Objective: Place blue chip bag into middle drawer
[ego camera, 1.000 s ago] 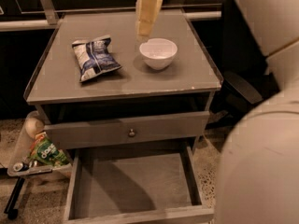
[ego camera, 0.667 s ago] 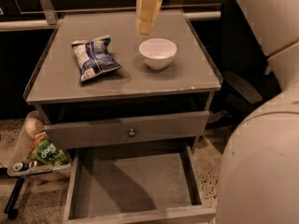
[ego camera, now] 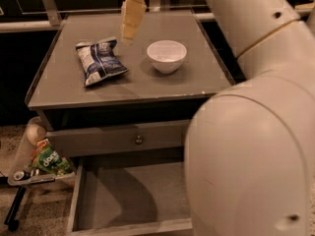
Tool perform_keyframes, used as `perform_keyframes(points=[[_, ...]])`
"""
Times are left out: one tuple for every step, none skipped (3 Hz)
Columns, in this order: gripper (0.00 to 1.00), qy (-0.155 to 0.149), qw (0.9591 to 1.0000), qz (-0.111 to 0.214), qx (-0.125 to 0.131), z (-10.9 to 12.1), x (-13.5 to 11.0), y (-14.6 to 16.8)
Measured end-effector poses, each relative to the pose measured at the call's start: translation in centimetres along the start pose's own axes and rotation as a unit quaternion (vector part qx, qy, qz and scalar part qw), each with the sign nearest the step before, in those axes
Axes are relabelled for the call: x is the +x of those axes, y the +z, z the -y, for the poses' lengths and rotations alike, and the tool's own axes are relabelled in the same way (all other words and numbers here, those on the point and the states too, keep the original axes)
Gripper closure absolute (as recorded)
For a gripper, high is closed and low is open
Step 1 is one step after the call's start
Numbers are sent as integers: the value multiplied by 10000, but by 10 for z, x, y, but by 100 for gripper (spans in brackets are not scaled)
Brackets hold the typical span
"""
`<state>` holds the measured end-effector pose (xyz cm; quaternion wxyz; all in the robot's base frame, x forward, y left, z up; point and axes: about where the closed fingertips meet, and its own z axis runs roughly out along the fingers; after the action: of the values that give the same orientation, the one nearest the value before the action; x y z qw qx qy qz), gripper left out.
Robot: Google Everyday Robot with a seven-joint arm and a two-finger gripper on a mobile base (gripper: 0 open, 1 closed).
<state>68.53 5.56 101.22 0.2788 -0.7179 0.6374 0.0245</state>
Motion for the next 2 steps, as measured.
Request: perform_keyframes(points=[[0,15,9996,63,-269,22,-18,63],[0,20,9997,102,-210,26,-20,66]])
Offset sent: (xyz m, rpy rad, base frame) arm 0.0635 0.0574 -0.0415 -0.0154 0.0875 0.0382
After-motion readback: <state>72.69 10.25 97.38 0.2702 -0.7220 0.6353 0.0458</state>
